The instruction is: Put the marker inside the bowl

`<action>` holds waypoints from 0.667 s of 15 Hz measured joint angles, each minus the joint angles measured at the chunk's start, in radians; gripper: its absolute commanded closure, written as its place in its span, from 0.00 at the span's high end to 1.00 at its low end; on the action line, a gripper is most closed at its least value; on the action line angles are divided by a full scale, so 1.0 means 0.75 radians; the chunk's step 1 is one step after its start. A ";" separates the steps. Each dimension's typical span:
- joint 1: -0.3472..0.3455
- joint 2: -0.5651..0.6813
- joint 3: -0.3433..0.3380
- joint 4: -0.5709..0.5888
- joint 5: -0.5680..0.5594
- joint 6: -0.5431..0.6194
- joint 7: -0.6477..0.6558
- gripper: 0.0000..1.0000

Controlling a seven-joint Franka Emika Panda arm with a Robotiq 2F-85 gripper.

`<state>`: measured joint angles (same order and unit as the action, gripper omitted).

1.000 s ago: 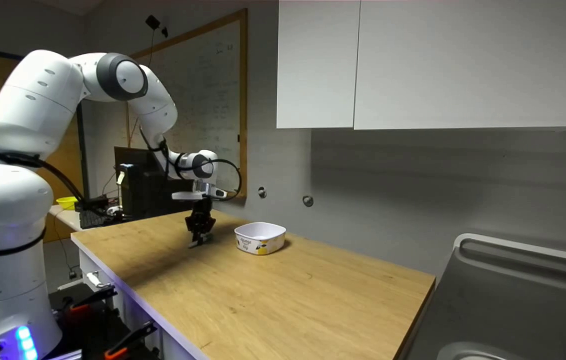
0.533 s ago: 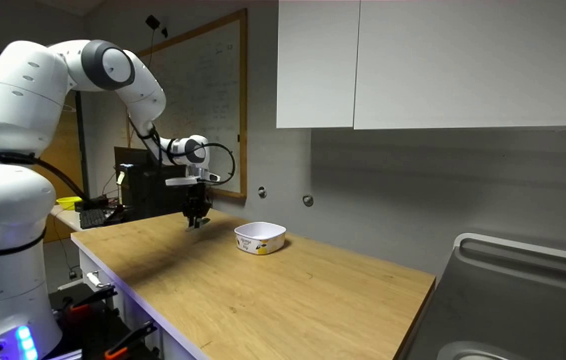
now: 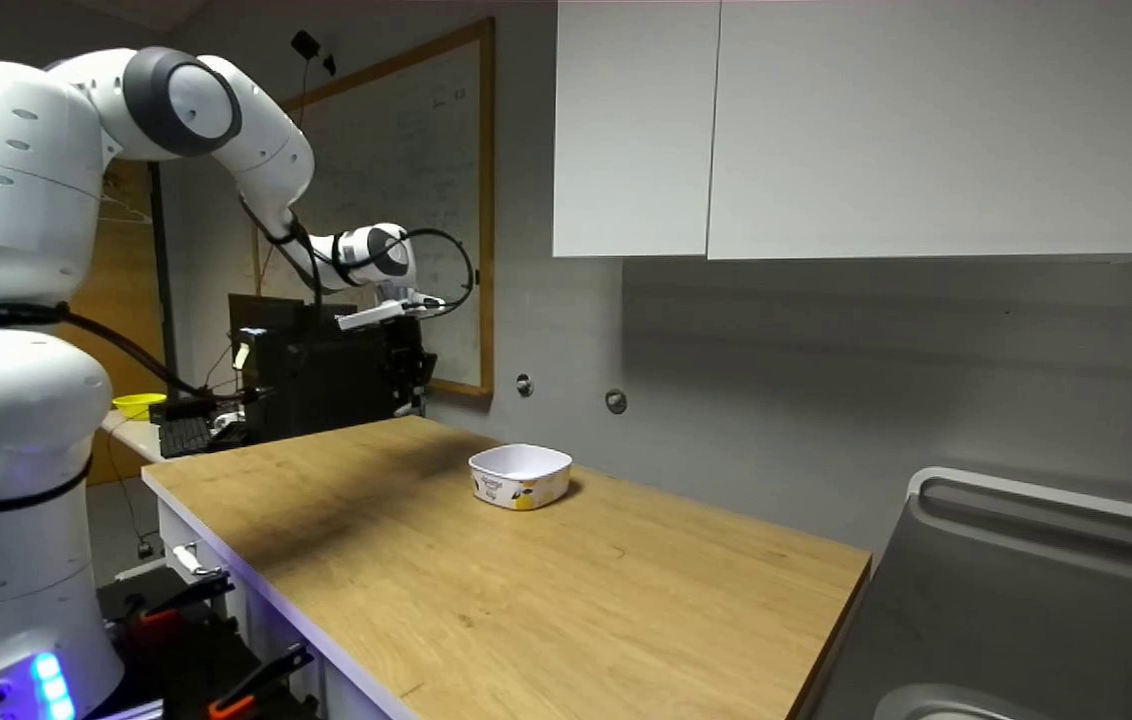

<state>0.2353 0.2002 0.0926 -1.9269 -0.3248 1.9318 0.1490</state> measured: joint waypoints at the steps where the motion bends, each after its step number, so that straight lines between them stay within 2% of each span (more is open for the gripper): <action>1: -0.006 -0.002 -0.001 0.032 -0.023 -0.025 0.000 0.13; 10: -0.082 0.079 -0.040 0.227 -0.146 -0.121 -0.006 0.13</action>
<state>0.1736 0.2593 0.0623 -1.7569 -0.4340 1.8413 0.1449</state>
